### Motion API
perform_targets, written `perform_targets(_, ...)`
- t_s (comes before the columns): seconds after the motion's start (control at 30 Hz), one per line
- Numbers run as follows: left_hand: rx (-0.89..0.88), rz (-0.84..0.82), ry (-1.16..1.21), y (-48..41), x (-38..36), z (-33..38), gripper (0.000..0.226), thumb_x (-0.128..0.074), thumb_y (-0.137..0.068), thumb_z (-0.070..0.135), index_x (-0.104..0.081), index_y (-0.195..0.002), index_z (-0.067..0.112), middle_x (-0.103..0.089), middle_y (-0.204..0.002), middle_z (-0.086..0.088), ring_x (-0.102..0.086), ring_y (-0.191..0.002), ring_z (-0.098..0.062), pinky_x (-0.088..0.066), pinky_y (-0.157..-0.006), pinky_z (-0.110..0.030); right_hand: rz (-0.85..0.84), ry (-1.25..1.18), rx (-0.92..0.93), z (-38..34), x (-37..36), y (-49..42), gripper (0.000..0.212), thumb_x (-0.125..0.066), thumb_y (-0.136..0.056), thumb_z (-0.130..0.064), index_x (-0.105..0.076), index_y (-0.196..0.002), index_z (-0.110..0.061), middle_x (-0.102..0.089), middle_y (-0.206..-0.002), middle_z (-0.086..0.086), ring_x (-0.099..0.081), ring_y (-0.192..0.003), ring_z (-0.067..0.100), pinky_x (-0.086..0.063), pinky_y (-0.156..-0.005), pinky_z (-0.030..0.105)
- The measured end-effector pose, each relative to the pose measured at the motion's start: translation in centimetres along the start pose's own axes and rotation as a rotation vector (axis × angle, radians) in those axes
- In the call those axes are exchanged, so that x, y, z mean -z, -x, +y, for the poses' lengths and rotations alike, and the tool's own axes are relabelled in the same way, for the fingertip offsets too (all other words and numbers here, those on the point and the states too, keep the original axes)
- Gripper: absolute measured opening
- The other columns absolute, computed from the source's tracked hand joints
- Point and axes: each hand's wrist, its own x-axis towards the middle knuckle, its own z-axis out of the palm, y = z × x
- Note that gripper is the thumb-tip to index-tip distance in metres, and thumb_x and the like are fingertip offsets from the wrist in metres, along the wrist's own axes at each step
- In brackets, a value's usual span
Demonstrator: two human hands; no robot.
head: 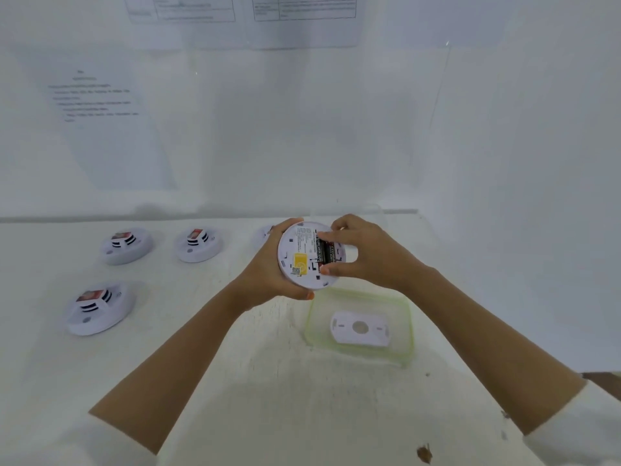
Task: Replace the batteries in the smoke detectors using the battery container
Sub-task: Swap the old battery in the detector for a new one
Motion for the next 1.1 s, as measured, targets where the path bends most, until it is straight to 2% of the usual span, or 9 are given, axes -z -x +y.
perform_targets(0.13, 0.037, 0.000, 0.013, -1.9, 0.1, -0.7, 0.100, -0.081, -0.042, -0.005, -0.038, -0.126, 0.028, -0.050, -0.122, -0.001, -0.056, -0.106, -0.003, -0.053, -0.074, -0.023, -0.079, 0.160, 0.066, 1.6, -0.1, -1.7, 0.053, -0.063, -0.084, -0.040, -0.052, -0.131, -0.020, -0.048, -0.127, 0.003, -0.052, -0.107, 0.019, -0.041, -0.089, 0.025)
perform_targets(0.23, 0.061, 0.015, 0.005, -3.2, 0.1, -1.1, 0.093, -0.077, -0.045, -0.010, -0.041, -0.122, 0.028, -0.054, -0.115, 0.005, -0.058, -0.102, 0.001, -0.052, -0.072, -0.020, -0.103, 0.289, 0.125, 2.9, -0.2, -2.8, 0.051, -0.061, -0.086, -0.038, -0.053, -0.130, -0.014, -0.052, -0.124, 0.012, -0.057, -0.099, 0.028, -0.046, -0.084, 0.034)
perform_targets(0.3, 0.073, 0.018, -0.005, -4.0, 0.3, -1.5, 0.097, -0.081, -0.043, -0.005, -0.040, -0.125, 0.027, -0.054, -0.117, 0.005, -0.057, -0.103, 0.000, -0.053, -0.072, -0.021, -0.101, 0.334, 0.177, 3.4, -0.3, -3.3, 0.048, -0.061, -0.084, -0.038, -0.059, -0.122, -0.008, -0.058, -0.110, 0.019, -0.061, -0.082, 0.033, -0.052, -0.070, 0.039)
perform_targets(0.4, 0.091, 0.026, -0.003, -4.8, 0.5, -2.0, 0.100, -0.082, -0.040, 0.002, -0.038, -0.126, 0.027, -0.053, -0.119, 0.004, -0.057, -0.104, -0.001, -0.053, -0.072, -0.022, -0.116, 0.353, 0.218, 4.3, -0.9, -4.0, 0.048, -0.052, -0.079, -0.041, -0.066, -0.103, -0.003, -0.062, -0.081, 0.019, -0.058, -0.054, 0.031, -0.051, -0.044, 0.034)
perform_targets(0.5, 0.100, 0.037, -0.014, -5.4, 0.6, -2.4, 0.099, -0.080, -0.043, -0.006, -0.039, -0.127, 0.023, -0.054, -0.118, 0.002, -0.057, -0.103, -0.001, -0.053, -0.072, -0.022, -0.090, 0.358, 0.255, 4.8, -1.5, -4.5, 0.047, -0.048, -0.078, -0.040, -0.066, -0.097, -0.002, -0.059, -0.071, 0.017, -0.053, -0.047, 0.028, -0.046, -0.037, 0.031)
perform_targets(0.6, 0.098, 0.028, -0.028, -5.8, 0.7, -2.5, 0.097, -0.078, -0.044, -0.009, -0.039, -0.129, 0.017, -0.055, -0.117, 0.000, -0.058, -0.103, -0.002, -0.053, -0.072, -0.021, -0.108, 0.312, 0.226, 4.9, -1.6, -4.8, 0.047, -0.049, -0.076, -0.042, -0.066, -0.098, -0.004, -0.060, -0.076, 0.015, -0.054, -0.050, 0.027, -0.047, -0.040, 0.031)
perform_targets(0.83, 0.078, 0.040, -0.089, -6.5, 1.2, -2.4, 0.101, -0.081, -0.043, -0.001, -0.035, -0.131, 0.018, -0.055, -0.117, 0.006, -0.056, -0.103, 0.004, -0.051, -0.074, -0.017, 0.015, 0.138, 0.066, 5.0, -1.1, -5.5, 0.047, -0.071, -0.076, -0.030, -0.058, -0.117, -0.010, -0.053, -0.107, 0.006, -0.056, -0.083, 0.024, -0.048, -0.073, 0.029)
perform_targets(0.97, 0.078, 0.037, -0.106, -6.6, 1.0, -2.5, 0.100, -0.081, -0.043, 0.001, -0.035, -0.131, 0.017, -0.054, -0.117, 0.007, -0.055, -0.102, 0.005, -0.052, -0.073, -0.017, -0.003, 0.062, -0.005, 5.0, -1.2, -5.6, 0.047, -0.071, -0.075, -0.029, -0.055, -0.116, -0.015, -0.044, -0.105, -0.005, -0.053, -0.089, 0.018, -0.045, -0.077, 0.024)
perform_targets(1.1, 0.084, 0.033, -0.111, -6.5, 1.0, -2.6, 0.100, -0.081, -0.043, 0.001, -0.035, -0.130, 0.020, -0.053, -0.118, 0.006, -0.055, -0.102, 0.005, -0.051, -0.074, -0.016, -0.035, 0.014, -0.041, 5.0, -1.2, -5.6, 0.046, -0.071, -0.074, -0.029, -0.053, -0.114, -0.017, -0.043, -0.106, -0.005, -0.050, -0.092, 0.015, -0.043, -0.077, 0.022)
